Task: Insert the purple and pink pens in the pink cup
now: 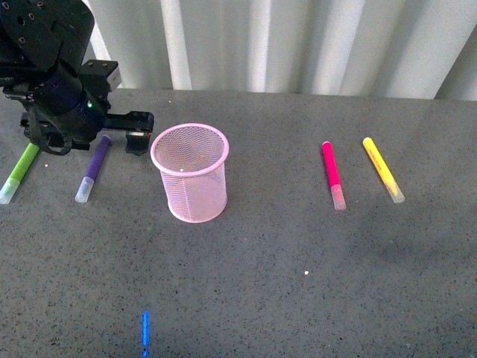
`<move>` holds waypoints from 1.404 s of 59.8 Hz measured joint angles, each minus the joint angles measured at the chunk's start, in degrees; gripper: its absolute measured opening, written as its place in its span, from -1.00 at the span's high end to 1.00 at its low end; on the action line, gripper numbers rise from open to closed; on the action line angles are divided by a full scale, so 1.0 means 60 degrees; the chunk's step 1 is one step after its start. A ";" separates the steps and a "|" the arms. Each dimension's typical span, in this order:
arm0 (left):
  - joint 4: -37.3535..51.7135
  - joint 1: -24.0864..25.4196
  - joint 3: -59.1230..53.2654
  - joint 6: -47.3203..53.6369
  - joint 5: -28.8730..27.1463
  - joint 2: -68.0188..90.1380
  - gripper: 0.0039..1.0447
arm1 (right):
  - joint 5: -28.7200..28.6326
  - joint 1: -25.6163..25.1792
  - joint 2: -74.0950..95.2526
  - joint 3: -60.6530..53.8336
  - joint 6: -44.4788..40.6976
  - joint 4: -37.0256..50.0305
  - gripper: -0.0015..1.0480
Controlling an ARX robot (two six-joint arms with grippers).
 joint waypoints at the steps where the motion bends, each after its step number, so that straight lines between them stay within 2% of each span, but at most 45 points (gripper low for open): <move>1: -0.0011 0.0011 0.0029 0.0004 0.0025 0.0018 -0.88 | 0.0000 0.0004 0.0000 0.0000 0.0004 0.0000 -0.87; 23: -0.0157 0.0047 0.0251 -0.0047 0.0058 0.0175 -0.87 | 0.0000 0.0004 0.0000 0.0000 0.0004 0.0000 -0.87; 37: -0.0510 -0.0062 0.0390 -0.0270 0.0120 0.0248 -0.24 | 0.0000 0.0004 0.0000 0.0000 0.0004 0.0000 -0.87; 41: -0.0685 -0.0084 0.0444 -0.0470 0.0229 0.0262 0.03 | 0.0000 0.0004 0.0000 0.0000 0.0004 0.0000 -0.87; 46: -0.0761 -0.0080 0.0481 -0.0736 0.0280 0.0281 0.27 | 0.0004 0.0000 0.0000 0.0000 0.0004 0.0000 -0.87; 57: -0.0481 0.0022 0.0397 -0.1304 0.0331 0.0259 0.75 | 0.0000 0.0004 0.0000 0.0000 0.0000 0.0000 -0.87; 84: 0.0765 0.0062 -0.0310 -0.1290 0.0109 -0.0109 0.76 | 0.0000 0.0000 0.0000 0.0000 0.0000 0.0000 -0.87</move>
